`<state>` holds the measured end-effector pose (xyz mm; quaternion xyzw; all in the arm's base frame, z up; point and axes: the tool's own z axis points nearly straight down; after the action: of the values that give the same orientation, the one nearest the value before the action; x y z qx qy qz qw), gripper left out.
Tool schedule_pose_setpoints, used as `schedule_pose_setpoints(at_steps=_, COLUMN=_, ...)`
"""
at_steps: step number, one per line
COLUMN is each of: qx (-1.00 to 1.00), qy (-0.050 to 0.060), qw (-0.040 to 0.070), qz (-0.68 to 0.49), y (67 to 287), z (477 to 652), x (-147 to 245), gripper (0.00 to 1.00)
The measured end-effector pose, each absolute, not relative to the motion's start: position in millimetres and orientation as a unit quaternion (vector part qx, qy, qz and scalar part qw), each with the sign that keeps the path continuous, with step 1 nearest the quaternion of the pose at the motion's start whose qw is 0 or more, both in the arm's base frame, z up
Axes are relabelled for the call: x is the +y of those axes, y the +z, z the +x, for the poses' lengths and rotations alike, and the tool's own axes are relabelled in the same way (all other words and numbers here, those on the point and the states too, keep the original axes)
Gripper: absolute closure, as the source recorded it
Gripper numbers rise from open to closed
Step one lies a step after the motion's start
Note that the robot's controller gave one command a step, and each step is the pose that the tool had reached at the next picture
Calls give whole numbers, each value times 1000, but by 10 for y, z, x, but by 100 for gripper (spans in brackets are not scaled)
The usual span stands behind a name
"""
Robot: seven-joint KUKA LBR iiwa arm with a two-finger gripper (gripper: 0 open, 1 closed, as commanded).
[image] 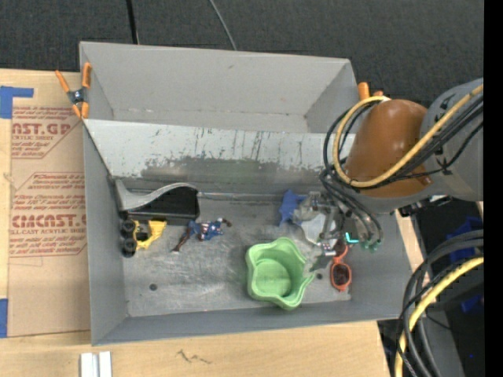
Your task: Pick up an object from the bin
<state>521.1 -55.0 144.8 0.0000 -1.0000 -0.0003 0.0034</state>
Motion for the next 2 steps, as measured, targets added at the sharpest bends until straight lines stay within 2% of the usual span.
schedule_pose_setpoints(at_steps=1, qx=-1000, qy=0, qw=0, qz=0, y=1487, z=5231, x=-549, gripper=0)
schedule_pose_setpoints(at_steps=2, qx=-997, qy=1, qw=-5, qz=80, y=1084, z=5200, x=-275, gripper=0)
